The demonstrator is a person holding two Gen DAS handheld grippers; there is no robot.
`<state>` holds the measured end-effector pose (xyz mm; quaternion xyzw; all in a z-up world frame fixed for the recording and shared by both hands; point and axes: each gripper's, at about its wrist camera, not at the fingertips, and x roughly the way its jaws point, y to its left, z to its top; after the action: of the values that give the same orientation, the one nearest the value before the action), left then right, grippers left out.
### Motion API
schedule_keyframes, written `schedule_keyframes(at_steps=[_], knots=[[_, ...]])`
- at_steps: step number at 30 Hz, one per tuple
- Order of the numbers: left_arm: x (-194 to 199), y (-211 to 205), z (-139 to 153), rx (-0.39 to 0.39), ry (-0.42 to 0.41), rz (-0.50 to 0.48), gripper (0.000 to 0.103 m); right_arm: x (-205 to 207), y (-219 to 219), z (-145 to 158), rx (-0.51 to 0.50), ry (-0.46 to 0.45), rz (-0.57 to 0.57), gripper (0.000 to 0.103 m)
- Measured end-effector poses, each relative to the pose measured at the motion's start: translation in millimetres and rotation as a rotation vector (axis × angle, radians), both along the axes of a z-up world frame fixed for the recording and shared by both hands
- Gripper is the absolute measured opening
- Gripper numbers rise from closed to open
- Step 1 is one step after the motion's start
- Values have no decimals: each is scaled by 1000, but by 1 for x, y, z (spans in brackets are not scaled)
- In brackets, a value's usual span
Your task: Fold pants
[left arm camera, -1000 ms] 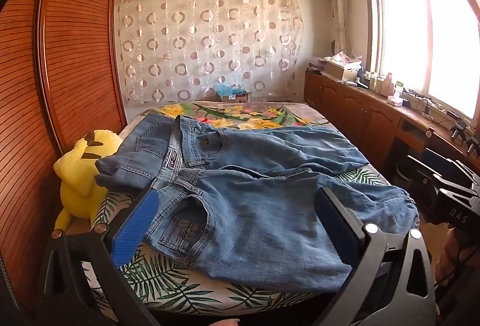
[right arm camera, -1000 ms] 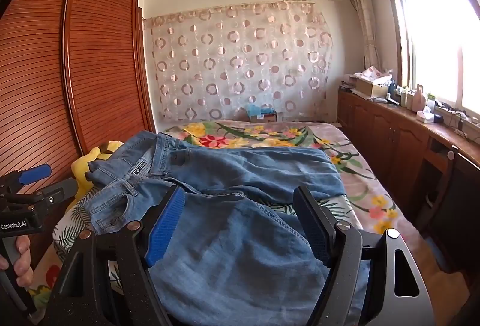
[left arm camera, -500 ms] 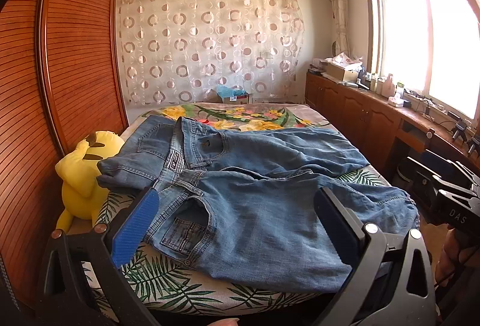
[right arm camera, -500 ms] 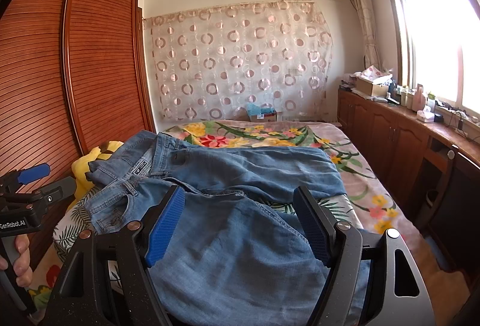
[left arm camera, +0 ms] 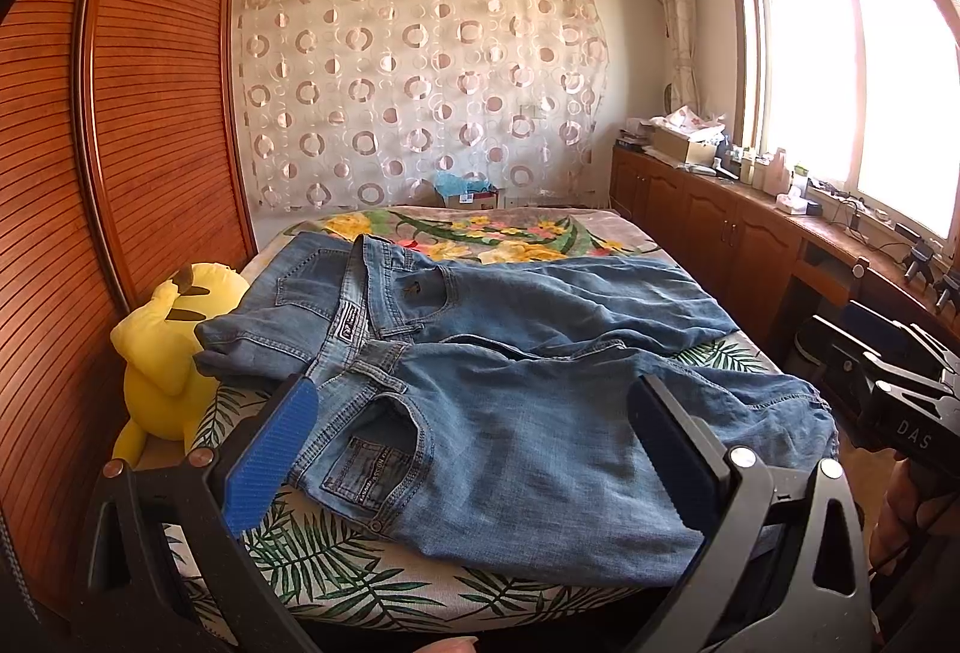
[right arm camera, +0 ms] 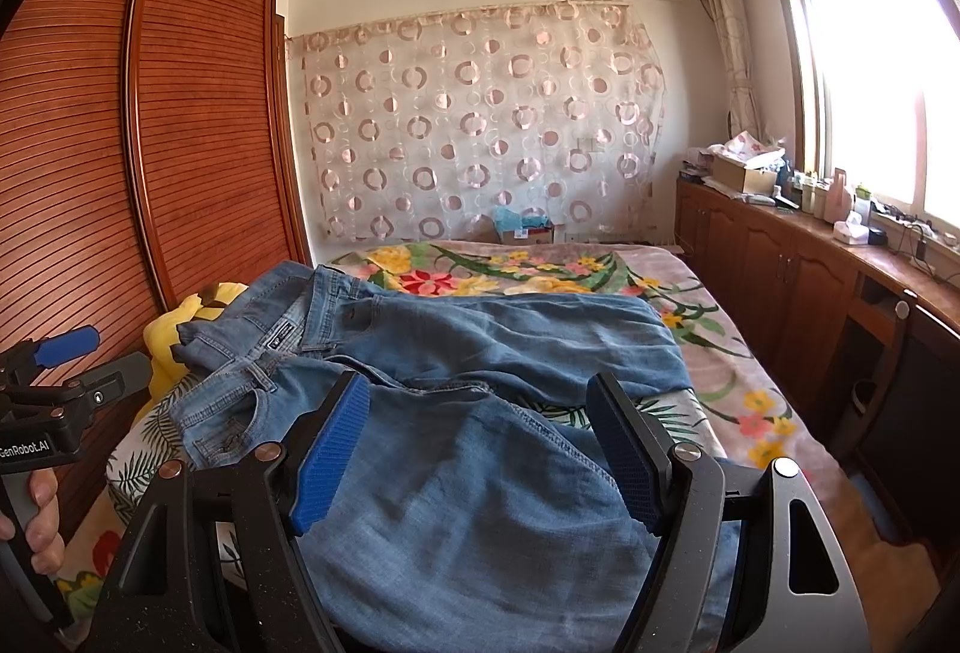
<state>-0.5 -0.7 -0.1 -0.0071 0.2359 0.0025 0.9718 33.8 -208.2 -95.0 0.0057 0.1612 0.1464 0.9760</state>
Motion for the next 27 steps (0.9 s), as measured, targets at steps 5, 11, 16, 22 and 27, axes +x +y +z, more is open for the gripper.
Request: schedule_keyframes(at_steps=[5, 11, 16, 22, 27], knots=[[0, 0, 0, 1, -1, 1, 103, 0, 0, 0, 0, -1, 0, 77], [0, 0, 0, 1, -2, 1, 103, 0, 0, -1, 1, 0, 1, 77], [0, 0, 0, 2, -2, 1, 103, 0, 0, -1, 0, -1, 1, 77], [0, 0, 0, 2, -3, 1, 103, 1, -1, 0, 2, 0, 3, 77], [0, 0, 0, 2, -3, 1, 103, 1, 0, 1, 2, 1, 6, 77]])
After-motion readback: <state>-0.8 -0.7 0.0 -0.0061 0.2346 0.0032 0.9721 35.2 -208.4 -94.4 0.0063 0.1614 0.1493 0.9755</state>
